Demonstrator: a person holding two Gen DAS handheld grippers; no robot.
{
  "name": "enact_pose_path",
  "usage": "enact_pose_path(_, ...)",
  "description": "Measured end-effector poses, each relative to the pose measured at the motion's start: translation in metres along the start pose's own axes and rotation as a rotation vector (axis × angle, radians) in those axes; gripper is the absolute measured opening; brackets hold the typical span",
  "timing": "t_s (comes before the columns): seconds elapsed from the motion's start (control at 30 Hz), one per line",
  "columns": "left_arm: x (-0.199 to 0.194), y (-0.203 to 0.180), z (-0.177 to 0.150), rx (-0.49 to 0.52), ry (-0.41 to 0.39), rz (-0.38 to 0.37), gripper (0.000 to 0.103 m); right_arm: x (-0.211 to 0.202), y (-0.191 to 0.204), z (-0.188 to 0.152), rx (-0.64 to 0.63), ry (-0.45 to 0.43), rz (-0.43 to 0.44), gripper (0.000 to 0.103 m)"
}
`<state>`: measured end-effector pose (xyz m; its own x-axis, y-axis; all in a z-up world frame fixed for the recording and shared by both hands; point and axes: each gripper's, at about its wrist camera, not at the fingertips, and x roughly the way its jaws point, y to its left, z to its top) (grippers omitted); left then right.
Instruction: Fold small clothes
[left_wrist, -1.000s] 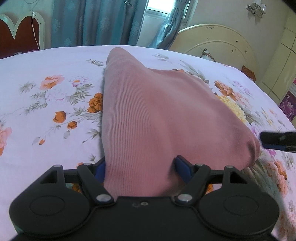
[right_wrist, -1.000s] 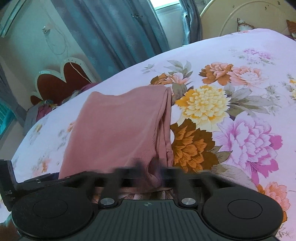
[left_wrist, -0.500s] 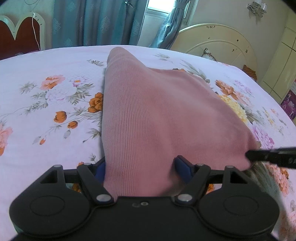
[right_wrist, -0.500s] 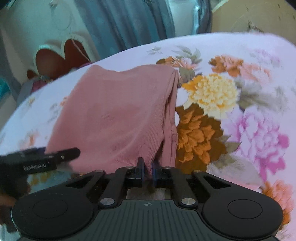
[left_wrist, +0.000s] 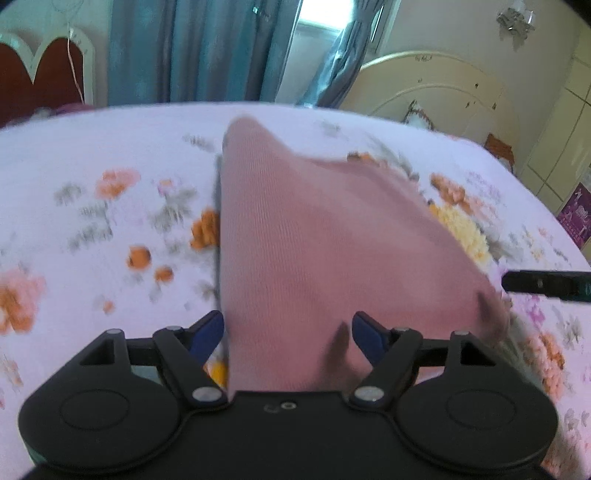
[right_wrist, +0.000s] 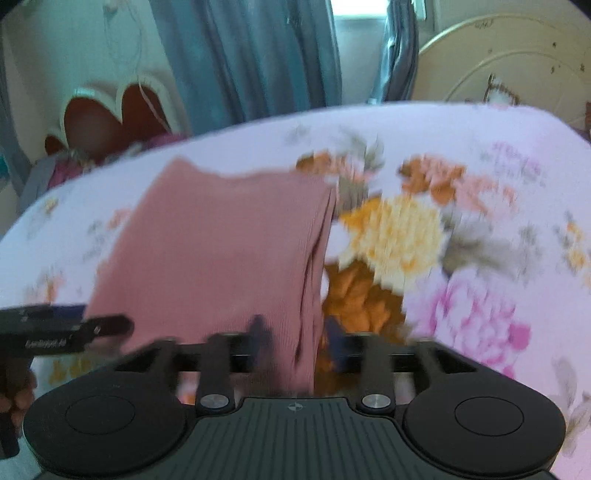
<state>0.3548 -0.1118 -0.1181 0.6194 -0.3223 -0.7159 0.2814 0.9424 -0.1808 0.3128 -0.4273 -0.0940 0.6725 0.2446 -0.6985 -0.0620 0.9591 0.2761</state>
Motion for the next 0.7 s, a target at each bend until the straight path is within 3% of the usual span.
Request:
enact_pose_path(0.2, 0.014, 0.003, 0.038, 0.015, -0.033, 0.025, 0.078, 0.033, -0.011, 0.040, 0.110, -0.015, 0.012, 0.049)
enact_pose_path(0.5, 0.073, 0.027, 0.095, -0.076, -0.015, 0.016, 0.077, 0.106, -0.024, 0.081, 0.234, 0.025, 0.027, 0.049)
enact_pose_path(0.6, 0.094, 0.035, 0.105, -0.099, -0.010, 0.003, 0.069, 0.127, -0.031, 0.086, 0.261, 0.041, 0.010, 0.049)
enact_pose_path(0.67, 0.103, 0.044, 0.108, -0.135, -0.022, -0.013, 0.057, 0.135, -0.032, 0.088, 0.265, 0.024, 0.008, 0.049)
enact_pose_path(0.7, 0.106, 0.048, 0.108, -0.158, -0.030, -0.015, 0.054, 0.139, -0.031, 0.090, 0.255, 0.025, 0.010, 0.035)
